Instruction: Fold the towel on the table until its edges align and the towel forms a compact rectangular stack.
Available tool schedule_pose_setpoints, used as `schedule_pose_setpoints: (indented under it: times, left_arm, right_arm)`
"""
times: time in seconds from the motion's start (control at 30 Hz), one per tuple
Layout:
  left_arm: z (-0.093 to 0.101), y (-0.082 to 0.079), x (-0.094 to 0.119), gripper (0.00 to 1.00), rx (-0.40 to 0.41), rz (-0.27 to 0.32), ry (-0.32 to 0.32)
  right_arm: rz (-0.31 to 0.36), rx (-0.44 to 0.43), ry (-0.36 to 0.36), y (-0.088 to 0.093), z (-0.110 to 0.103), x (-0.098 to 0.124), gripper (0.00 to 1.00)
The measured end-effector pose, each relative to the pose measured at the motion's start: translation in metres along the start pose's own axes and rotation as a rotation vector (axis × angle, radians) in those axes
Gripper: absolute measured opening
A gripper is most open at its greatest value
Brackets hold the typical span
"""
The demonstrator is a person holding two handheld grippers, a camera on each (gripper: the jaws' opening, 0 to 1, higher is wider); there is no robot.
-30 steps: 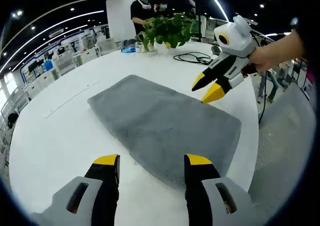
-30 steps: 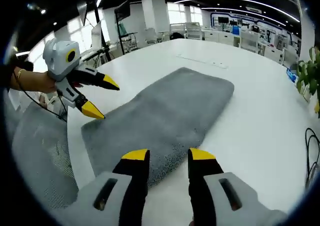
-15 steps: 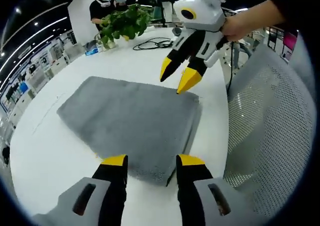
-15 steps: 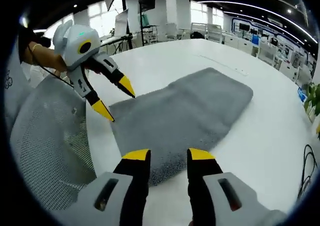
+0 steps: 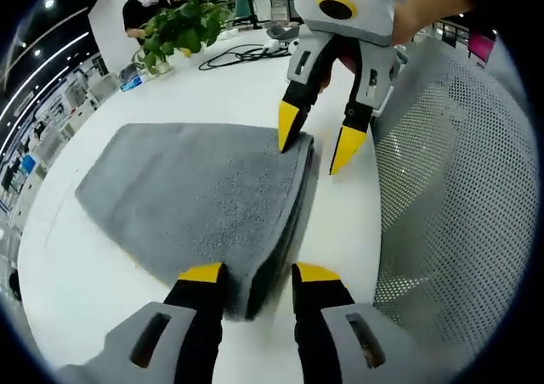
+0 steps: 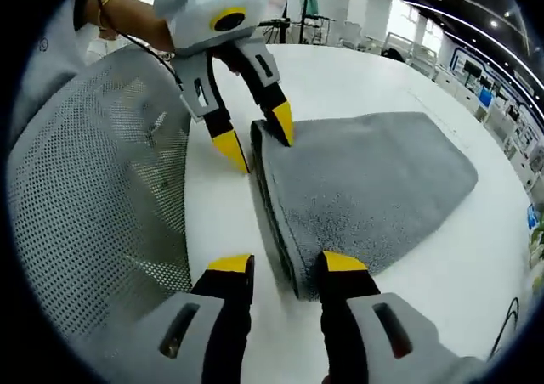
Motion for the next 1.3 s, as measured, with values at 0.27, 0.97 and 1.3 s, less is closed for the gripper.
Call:
schedule_pose_setpoints:
  times: [0.27, 0.97, 1.3]
  left_arm:
    - [-0.004, -0.001, 0.001, 0.27, -0.012, 0.007, 0.026]
    - [-0.006, -0.002, -0.002, 0.09, -0.056, -0.009, -0.036]
    - [-0.004, -0.003, 0.004, 0.08, -0.052, -0.016, -0.006]
  right_arm:
    - [-0.035, 0.09, -0.006, 0.001, 0.006, -0.003, 0.2]
    - [-0.038, 0.029, 0.071, -0.001, 0.014, -0.006, 0.05]
    - [-0.054, 0.049, 0.041, -0.008, 0.009, 0.003, 0.05]
Point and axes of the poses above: the point that each gripper's makers call its tool centre point, and the gripper's own axes: x roughly backward along the fingers, z roughly to its right, y roughly out of its underside, the point moved 6 cm from there along x, roughly backward along the fingers, and after that the axes turned 11 degrees about z, right-handed, at the moved point
